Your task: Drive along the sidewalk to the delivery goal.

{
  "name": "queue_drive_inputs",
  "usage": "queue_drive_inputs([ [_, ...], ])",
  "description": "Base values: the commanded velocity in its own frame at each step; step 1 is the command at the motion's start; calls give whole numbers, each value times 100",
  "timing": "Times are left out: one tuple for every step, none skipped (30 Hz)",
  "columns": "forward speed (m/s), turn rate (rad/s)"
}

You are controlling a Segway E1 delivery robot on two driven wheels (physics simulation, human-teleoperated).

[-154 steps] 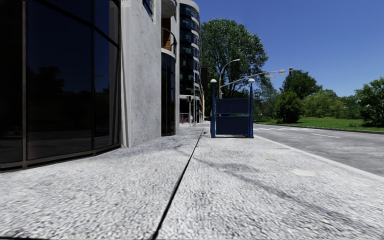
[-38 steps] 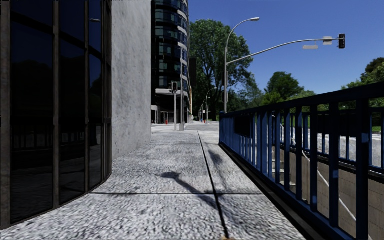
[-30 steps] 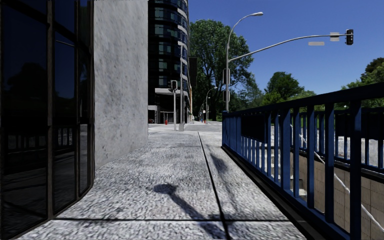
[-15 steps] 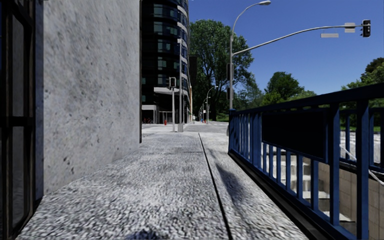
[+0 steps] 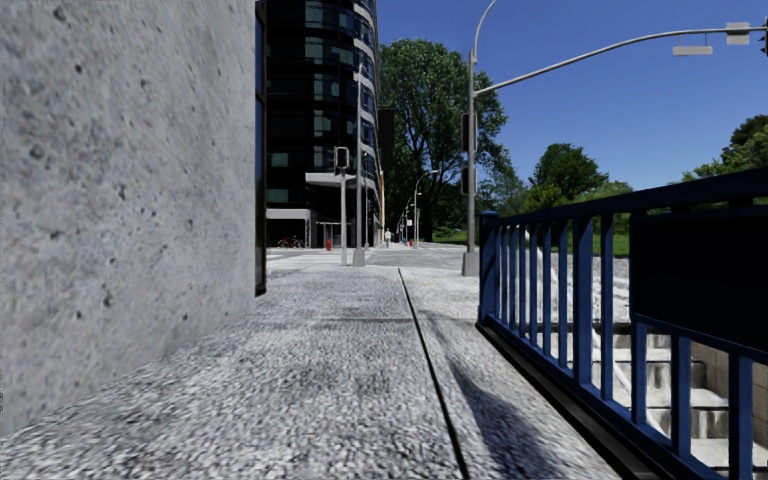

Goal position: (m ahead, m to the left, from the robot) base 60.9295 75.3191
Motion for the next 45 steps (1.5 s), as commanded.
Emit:
queue_drive_inputs([
  [200, 0],
  [200, 0],
  [200, 0],
  [200, 0],
  [200, 0],
  [200, 0],
  [200, 0],
  [200, 0],
  [200, 0],
  [200, 0],
  [200, 0],
  [200, 0],
  [200, 0],
  [200, 0],
  [200, 0],
  [200, 0],
  [200, 0],
  [200, 0],
  [200, 0],
  [200, 0],
  [200, 0],
  [200, 0],
  [200, 0],
  [200, 0],
  [200, 0],
  [200, 0],
  [200, 0],
  [200, 0],
  [200, 0],
  [200, 0],
  [200, 0],
  [200, 3],
  [200, 11],
  [200, 18],
  [200, 24],
  [200, 24],
  [200, 30],
  [200, 35],
  [200, 36],
  [200, 36],
  [200, 36],
  [200, 36],
  [200, 36],
  [200, 36],
  [200, 36],
])
